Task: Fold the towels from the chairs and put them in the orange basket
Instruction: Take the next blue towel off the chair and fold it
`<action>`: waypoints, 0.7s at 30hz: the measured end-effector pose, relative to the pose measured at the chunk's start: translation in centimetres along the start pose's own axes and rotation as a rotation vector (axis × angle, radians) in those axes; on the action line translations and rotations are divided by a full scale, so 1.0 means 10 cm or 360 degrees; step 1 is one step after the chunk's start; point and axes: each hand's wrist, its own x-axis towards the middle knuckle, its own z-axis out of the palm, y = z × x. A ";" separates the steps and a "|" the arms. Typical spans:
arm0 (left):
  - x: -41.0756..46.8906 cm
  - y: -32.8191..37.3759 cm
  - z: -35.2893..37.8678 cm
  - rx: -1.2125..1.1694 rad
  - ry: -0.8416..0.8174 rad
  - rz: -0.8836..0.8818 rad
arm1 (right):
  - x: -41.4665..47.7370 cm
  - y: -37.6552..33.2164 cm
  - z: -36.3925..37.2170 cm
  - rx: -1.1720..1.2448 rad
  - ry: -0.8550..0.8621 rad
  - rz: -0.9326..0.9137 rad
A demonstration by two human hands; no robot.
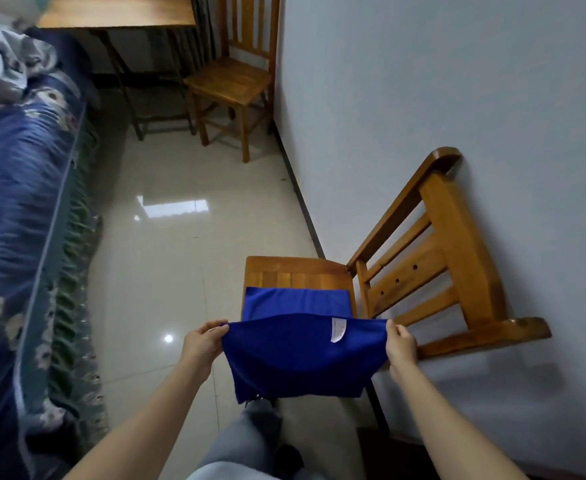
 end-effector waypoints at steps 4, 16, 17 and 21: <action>0.36 0.10 0.11 0.0043 0.0033 -0.0073 | 0.21 -0.06 0.23 0.0015 -0.0009 0.0127; 0.80 0.05 0.40 0.0161 0.0144 -0.0217 | 0.63 0.01 0.66 -0.0111 -0.0069 0.0158; 0.83 0.06 0.43 0.0147 0.0161 -0.0198 | 0.69 0.00 0.69 -0.0137 -0.0075 0.0143; 1.16 0.10 0.49 0.0066 0.0276 -0.0078 | 1.06 0.02 0.93 -0.0247 0.0039 0.0035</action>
